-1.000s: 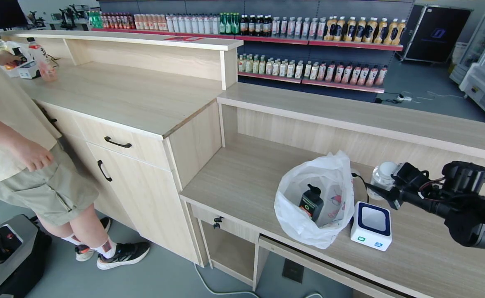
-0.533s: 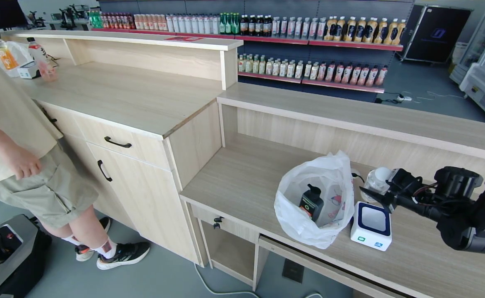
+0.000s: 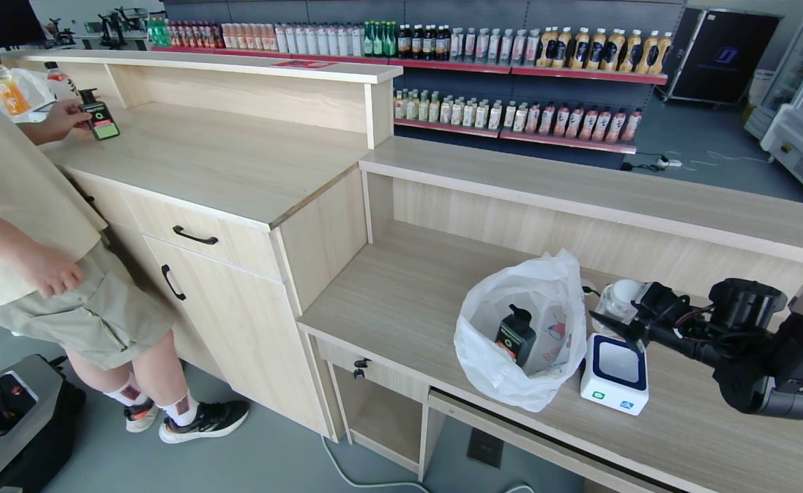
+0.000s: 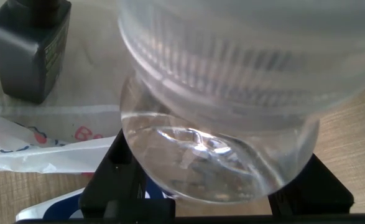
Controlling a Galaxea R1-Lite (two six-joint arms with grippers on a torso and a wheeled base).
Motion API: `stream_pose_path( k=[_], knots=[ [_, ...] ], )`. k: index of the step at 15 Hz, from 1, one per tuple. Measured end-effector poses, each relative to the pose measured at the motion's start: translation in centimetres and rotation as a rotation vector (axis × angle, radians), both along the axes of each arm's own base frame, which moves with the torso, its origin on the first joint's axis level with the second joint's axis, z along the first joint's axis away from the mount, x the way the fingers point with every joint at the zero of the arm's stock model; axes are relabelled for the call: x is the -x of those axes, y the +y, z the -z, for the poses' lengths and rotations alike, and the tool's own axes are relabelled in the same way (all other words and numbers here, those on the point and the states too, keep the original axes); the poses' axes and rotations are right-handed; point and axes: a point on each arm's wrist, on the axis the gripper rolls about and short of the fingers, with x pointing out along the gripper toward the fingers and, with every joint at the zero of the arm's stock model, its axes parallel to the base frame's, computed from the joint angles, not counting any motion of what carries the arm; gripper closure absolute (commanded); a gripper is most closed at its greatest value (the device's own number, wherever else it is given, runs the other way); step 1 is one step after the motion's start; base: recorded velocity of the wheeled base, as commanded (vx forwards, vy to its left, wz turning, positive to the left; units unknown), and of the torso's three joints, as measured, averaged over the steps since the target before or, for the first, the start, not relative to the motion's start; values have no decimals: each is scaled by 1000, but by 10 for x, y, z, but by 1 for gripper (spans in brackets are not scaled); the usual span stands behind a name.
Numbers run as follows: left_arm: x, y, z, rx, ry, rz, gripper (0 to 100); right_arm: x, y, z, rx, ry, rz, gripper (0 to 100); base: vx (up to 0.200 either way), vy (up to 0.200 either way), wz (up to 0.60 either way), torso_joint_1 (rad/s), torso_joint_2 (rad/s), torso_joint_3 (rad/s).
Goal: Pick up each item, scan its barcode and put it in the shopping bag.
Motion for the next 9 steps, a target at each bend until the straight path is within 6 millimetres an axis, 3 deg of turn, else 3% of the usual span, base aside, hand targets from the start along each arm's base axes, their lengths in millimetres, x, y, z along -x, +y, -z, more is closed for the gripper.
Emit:
stream_pose_path(
  k=[9],
  knots=[
    [0, 0, 0, 0, 0, 0, 0, 1, 2, 0, 18, -8, -7, 100, 0, 0, 0, 0, 0, 0]
  ],
)
